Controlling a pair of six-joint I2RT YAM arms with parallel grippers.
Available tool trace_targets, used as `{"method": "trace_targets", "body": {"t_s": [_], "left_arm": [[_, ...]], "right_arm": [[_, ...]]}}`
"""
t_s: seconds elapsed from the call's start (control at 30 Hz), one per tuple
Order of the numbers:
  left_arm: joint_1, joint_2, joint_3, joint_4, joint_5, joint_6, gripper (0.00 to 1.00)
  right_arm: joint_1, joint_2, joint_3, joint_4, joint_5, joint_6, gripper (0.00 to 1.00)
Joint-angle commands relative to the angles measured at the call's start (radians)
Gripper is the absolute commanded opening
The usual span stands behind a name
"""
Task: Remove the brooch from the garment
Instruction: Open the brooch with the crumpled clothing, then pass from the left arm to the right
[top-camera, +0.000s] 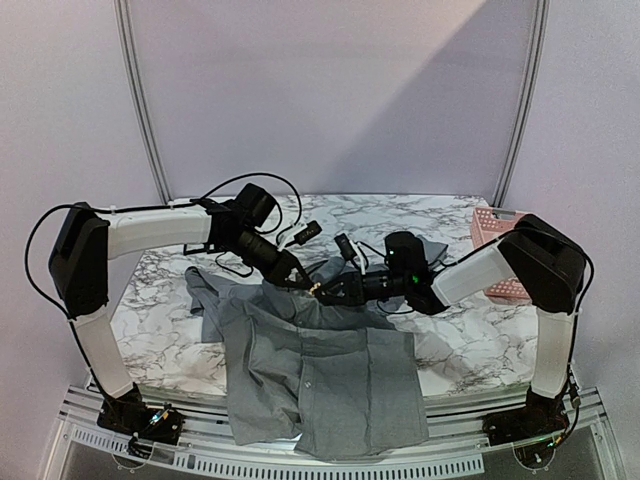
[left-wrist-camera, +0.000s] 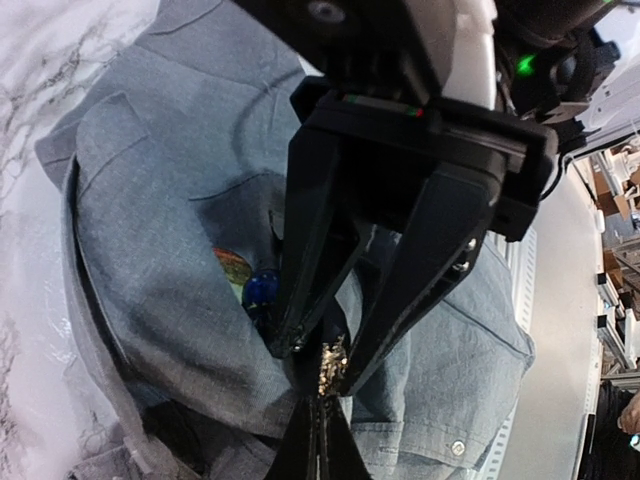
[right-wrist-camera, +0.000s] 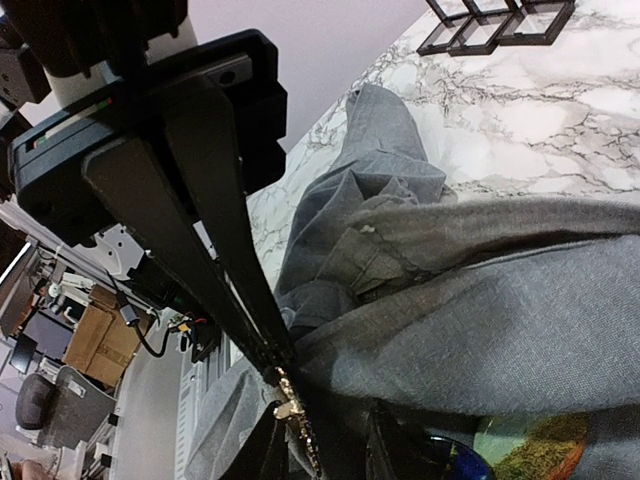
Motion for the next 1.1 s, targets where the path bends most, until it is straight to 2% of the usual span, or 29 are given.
{"method": "trace_targets", "body": {"t_s": [0.0, 0.27, 0.4, 0.77, 1.07], "left_arm": [[-0.020, -0.015, 0.008, -0.012, 0.011, 0.001, 0.00], [-0.018, -0.016, 0.012, -0.016, 0.005, 0.003, 0.00], [-0.018, -0.021, 0.012, -0.016, 0.006, 0.003, 0.00], [-0.018, -0.029, 0.010, -0.014, 0.023, 0.007, 0.00], [-0.018, -0.030, 0.010, -0.012, 0.028, 0.007, 0.00]], "right_arm": [[0.020, -0.078, 0.034, -0.138, 0.070, -0.105, 0.32], [0.029, -0.192, 0.000, -0.208, 0.176, -0.160, 0.46], [0.029, -0.217, -0.009, -0.232, 0.214, -0.181, 0.47], [0.010, -0.187, -0.092, -0.101, 0.167, -0.103, 0.36], [0.009, -0.133, -0.047, -0.139, 0.140, -0.114, 0.34]]}}
